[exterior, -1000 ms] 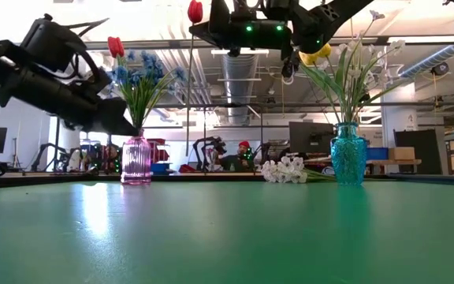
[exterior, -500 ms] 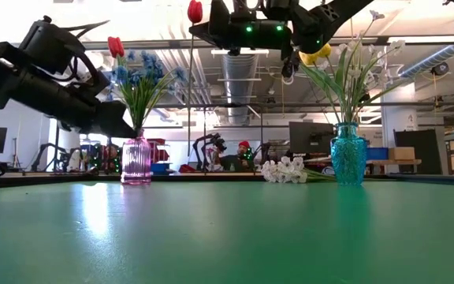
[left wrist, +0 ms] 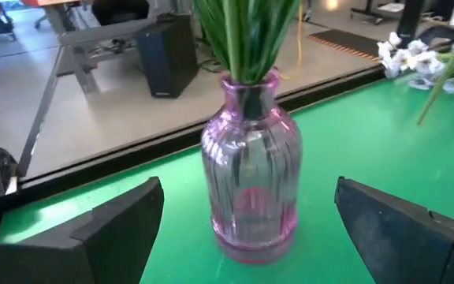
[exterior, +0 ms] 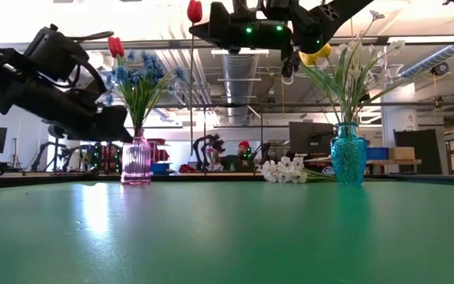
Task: Sort flowers into vase by color
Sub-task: Put the red tulip into the purple vase
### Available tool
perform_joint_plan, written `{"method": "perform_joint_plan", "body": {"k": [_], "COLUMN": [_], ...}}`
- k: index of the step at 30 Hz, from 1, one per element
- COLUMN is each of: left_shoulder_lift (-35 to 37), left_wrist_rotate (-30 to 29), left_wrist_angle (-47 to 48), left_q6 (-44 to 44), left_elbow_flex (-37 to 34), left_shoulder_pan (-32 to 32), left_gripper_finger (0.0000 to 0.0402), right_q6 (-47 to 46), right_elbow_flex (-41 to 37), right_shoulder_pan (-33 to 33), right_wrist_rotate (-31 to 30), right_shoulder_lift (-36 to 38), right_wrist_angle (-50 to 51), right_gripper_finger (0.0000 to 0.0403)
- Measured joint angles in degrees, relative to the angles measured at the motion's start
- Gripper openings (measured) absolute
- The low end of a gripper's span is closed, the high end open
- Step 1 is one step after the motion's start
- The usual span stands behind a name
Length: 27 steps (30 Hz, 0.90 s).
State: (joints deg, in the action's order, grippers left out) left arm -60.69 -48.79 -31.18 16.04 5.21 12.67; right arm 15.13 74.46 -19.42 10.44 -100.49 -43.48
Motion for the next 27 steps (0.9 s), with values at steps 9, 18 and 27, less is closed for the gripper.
{"method": "perform_joint_plan", "body": {"k": [9,18,27], "left_shoulder_lift": [-9.9,-24.2,-37.4], "left_wrist_rotate": [2.4,5.2,7.8], "left_wrist_angle": [-12.8,-29.3,-43.6], "left_q6": [-2.2,-6.9,-8.5], "left_elbow_flex": [0.0,-0.1,1.2], "left_shoulder_pan": [3.3,5.9,8.0], "left_gripper_finger": [0.0361,0.0361,0.0361], "right_q6": [1.1,2.4,4.0], "right_elbow_flex": [0.0,0.0,0.0], "right_shoulder_pan": [0.0,0.0,-0.1], "right_wrist_rotate": [0.0,0.0,-0.1], "right_shoulder_lift": [0.0,0.1,0.1], "right_wrist_angle": [0.6,1.7,2.1], "right_gripper_finger": [0.0012,0.0012,0.0012]}}
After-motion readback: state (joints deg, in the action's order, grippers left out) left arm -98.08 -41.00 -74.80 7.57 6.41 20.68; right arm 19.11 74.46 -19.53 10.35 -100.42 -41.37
